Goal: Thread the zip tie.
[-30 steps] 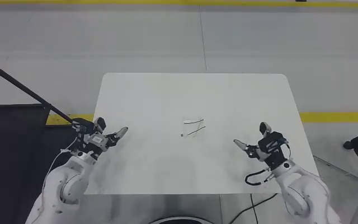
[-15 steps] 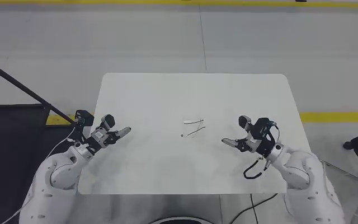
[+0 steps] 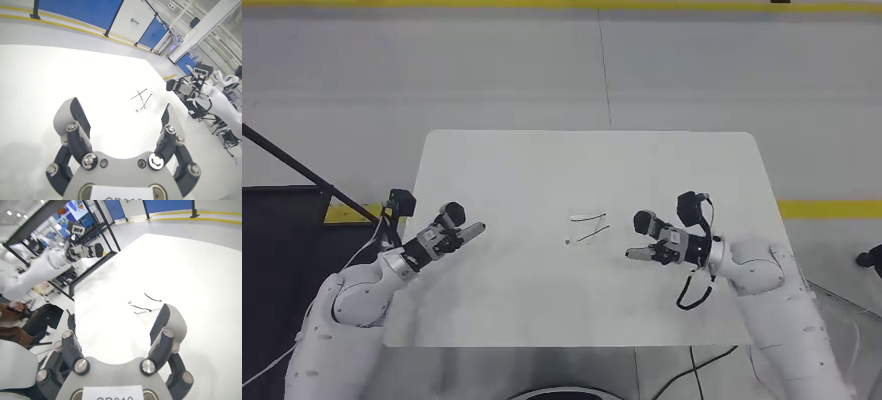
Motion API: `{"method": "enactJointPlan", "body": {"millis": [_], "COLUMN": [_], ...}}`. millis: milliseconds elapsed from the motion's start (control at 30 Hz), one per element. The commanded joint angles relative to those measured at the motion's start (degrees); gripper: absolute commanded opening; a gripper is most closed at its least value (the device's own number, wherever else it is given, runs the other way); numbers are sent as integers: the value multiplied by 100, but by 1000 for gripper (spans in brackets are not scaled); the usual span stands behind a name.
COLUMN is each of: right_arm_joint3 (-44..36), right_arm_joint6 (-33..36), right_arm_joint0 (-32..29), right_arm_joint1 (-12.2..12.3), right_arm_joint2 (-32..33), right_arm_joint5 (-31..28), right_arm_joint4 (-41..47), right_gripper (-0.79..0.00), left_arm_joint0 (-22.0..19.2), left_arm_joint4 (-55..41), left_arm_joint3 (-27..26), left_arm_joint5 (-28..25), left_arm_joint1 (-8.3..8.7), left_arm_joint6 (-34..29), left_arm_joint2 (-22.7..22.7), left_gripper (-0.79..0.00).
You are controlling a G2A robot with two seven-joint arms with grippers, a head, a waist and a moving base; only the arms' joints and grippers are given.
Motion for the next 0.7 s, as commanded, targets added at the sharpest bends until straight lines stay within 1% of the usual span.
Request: {"method": "enactJointPlan", "body": {"millis": [0,300,367,400,433,500,667], "right_arm_joint3": [80,69,-62,-35,-14,91,545], "right_arm_joint6": [200,208,260,206,246,357,957], "right_arm_joint0": [97,85,86,87,119,224,525], "right_arm_joint1": [16,16,14,6,-4,-16,-32], "right_arm_joint2": [-96,-112,-217,-256,-325,-401,-559], "right_arm_joint5": [169,206,460,696,946,1243,1717], "right_arm_joint4": [559,526,289,350,442,715,1483], "right_gripper": [0,0,0,0,0,0,0], "left_arm_joint0": [-20,-22,-7,13,29,57,73], "left_arm_joint4": [-159,-168,-179,-164,-171,-190,-281], "left_arm_joint3": [19,19,-1,-42,-64,-97,-126], "left_arm_joint5": [-73,-75,-52,-44,-28,22,182], "left_arm_joint1": [23,26,24,27,31,37,53], "left_arm_joint6": [-157,-176,-154,-155,-137,-100,-56], "left_arm_joint2": [8,7,24,45,43,43,59], "left_gripper": [0,0,0,0,0,0,0]}}
